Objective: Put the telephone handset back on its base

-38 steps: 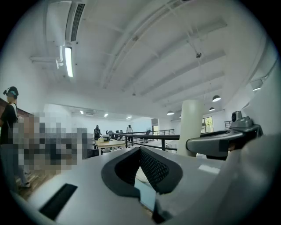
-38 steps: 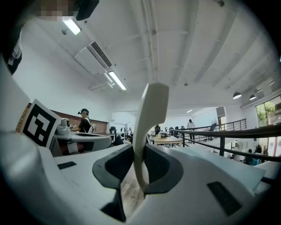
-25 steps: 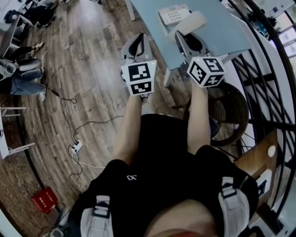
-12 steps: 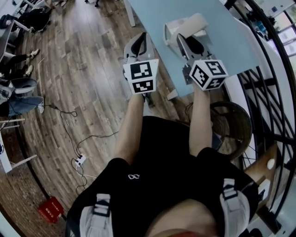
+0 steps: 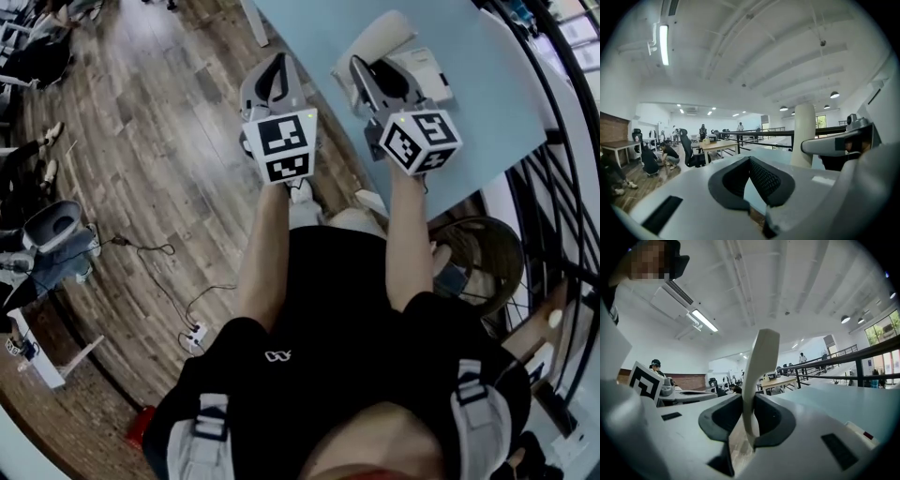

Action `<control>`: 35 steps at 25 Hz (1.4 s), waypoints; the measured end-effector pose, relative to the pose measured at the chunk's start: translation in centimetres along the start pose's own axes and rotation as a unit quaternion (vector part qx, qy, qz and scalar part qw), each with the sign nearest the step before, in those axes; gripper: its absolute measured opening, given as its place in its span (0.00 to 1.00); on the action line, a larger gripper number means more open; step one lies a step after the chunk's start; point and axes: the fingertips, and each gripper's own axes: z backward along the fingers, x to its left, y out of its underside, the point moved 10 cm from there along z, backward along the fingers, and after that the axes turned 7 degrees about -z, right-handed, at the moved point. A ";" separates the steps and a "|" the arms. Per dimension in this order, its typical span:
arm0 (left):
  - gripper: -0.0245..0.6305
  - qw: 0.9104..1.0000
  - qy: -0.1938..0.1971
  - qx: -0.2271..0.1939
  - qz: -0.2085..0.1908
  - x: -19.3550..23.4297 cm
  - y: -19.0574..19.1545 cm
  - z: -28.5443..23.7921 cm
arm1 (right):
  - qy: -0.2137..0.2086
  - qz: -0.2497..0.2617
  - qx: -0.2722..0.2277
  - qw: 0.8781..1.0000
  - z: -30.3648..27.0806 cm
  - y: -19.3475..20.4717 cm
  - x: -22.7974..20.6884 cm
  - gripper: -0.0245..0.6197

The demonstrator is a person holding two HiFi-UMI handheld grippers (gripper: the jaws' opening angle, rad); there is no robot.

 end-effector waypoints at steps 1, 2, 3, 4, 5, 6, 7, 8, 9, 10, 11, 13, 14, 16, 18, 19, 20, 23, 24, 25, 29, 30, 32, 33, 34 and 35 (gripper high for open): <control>0.04 1.000 0.007 0.002 0.005 0.3 0.2 -1.0 | 0.003 0.005 0.002 1.000 -0.8 0.1 -0.2 0.15; 0.04 1.000 0.013 0.005 0.010 0.5 0.5 -1.9 | 0.007 0.007 0.003 1.000 -1.5 0.1 -0.5 0.15; 0.04 1.000 0.020 0.009 0.013 0.6 0.7 -2.8 | 0.012 0.007 0.003 1.000 -2.1 0.2 -1.0 0.15; 0.04 0.999 0.025 0.012 0.015 0.6 0.9 -3.6 | 0.018 0.005 0.003 1.000 -2.5 0.2 -1.5 0.15; 0.04 0.999 0.030 0.014 0.016 0.6 1.0 -4.3 | 0.024 0.003 0.002 1.000 -2.8 0.1 -2.0 0.15; 0.04 0.999 0.034 0.016 0.016 0.6 1.0 -4.9 | 0.029 0.001 0.000 1.000 -3.1 0.0 -2.5 0.15; 0.04 0.999 0.038 0.017 0.017 0.6 1.0 -5.5 | 0.033 0.000 -0.002 0.999 -3.4 -0.2 -2.9 0.15; 0.04 0.999 0.041 0.020 0.019 0.6 1.1 -6.1 | 0.036 -0.002 -0.003 0.999 -3.6 -0.3 -3.3 0.15; 0.04 0.999 0.043 0.023 0.020 0.6 1.2 -6.6 | 0.037 -0.004 -0.002 0.999 -3.9 -0.3 -3.6 0.15; 0.04 0.998 0.045 0.028 0.021 0.5 1.4 -7.1 | 0.038 -0.007 -0.001 0.999 -4.2 -0.3 -4.0 0.15; 0.04 0.998 0.048 0.032 0.022 0.4 1.6 -7.6 | 0.041 -0.012 0.002 0.999 -4.4 -0.1 -4.5 0.15; 0.04 0.997 0.054 0.041 0.023 -0.1 1.8 -8.5 | 0.045 -0.027 0.008 0.999 -4.5 0.4 -5.4 0.15; 0.04 0.997 0.058 0.044 0.024 -0.4 1.9 -8.9 | 0.045 -0.038 0.011 0.998 -4.5 0.6 -5.9 0.15; 0.04 0.996 0.067 0.050 0.025 -1.2 2.1 -9.7 | 0.049 -0.062 0.017 0.997 -4.5 1.4 -7.1 0.15; 0.04 0.995 0.080 0.057 0.023 -2.4 2.4 -10.4 | 0.067 -0.100 0.023 0.992 -4.2 2.5 -8.8 0.15; 0.04 0.994 0.086 0.062 0.023 -3.0 2.6 -10.7 | 0.081 -0.125 0.026 0.989 -4.0 3.2 -9.8 0.15; 0.04 0.993 0.091 0.066 0.022 -3.5 2.8 -11.0 | 0.094 -0.149 0.029 0.984 -3.7 3.8 -10.8 0.15; 0.04 0.991 0.105 0.076 0.019 -4.9 3.4 -11.7 | 0.125 -0.208 0.033 0.970 -2.7 5.7 -13.6 0.15; 0.04 0.991 0.108 0.080 0.019 -5.3 3.6 -11.9 | 0.131 -0.228 0.028 0.964 -2.3 6.3 -14.5 0.15; 0.04 0.990 0.112 0.084 0.018 -5.6 3.8 -12.1 | 0.135 -0.248 0.020 0.959 -2.1 6.6 -15.3 0.15; 0.04 0.988 0.120 0.094 0.015 -6.5 4.4 -12.8 | 0.152 -0.312 0.003 0.938 -2.1 7.9 -18.6 0.15; 0.04 0.988 0.119 0.094 0.014 -6.6 4.4 -13.0 | 0.159 -0.322 0.004 0.933 -2.3 8.1 -19.3 0.15; 0.04 0.989 0.115 0.094 0.012 -6.6 4.4 -13.2 | 0.173 -0.340 -0.002 0.924 -2.6 8.3 -20.6 0.15; 0.04 0.989 0.113 0.094 0.012 -6.5 4.4 -13.2 | 0.180 -0.350 -0.006 0.919 -2.8 8.5 -21.1 0.15; 0.04 0.989 0.111 0.094 0.011 -6.5 4.4 -13.3 | 0.186 -0.363 -0.010 0.913 -3.0 8.7 -21.6 0.15; 0.04 0.989 0.110 0.095 0.011 -6.4 4.4 -13.4 | 0.190 -0.376 -0.014 0.907 -3.2 9.0 -22.1 0.15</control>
